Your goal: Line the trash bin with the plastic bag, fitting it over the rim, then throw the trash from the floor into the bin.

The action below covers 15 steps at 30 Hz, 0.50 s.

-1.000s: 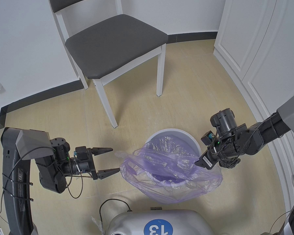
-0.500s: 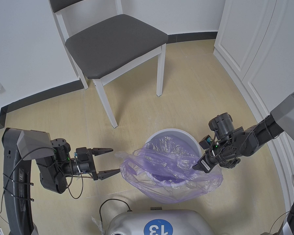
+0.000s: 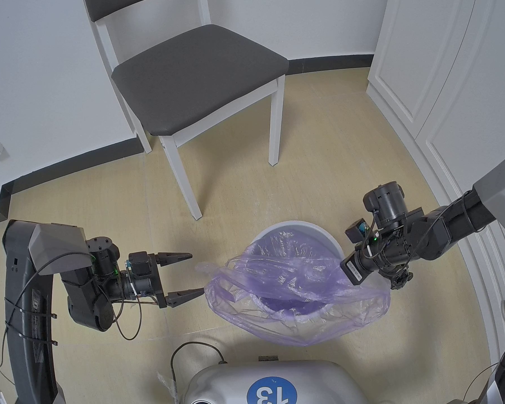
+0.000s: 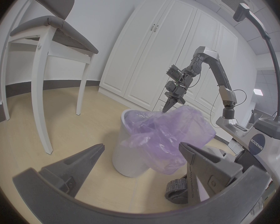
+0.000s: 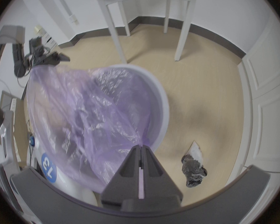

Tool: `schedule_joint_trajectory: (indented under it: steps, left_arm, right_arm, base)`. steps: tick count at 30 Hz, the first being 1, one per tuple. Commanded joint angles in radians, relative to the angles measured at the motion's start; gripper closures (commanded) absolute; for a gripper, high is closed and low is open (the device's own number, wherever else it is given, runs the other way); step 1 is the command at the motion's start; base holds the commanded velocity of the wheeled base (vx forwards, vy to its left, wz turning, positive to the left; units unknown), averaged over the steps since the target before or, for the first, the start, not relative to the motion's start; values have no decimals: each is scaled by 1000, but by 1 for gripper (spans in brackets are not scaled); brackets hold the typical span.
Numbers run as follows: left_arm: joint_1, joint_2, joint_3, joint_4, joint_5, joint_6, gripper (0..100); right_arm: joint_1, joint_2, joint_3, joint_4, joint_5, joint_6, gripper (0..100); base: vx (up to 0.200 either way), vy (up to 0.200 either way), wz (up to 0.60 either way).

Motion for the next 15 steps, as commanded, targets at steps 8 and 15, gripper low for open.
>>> schedule_joint_trajectory:
  steps: [8, 15]
  left_arm:
    - [53, 38, -60, -18, 2, -13, 0]
    - [73, 44, -79, -18, 2, -16, 0]
  right_arm:
    - [9, 105, -247, -33, -90, 183, 100]
    - [12, 197, -357, -86, -94, 263, 100]
  base:
    - [0, 0, 0]
    - [0, 0, 0]
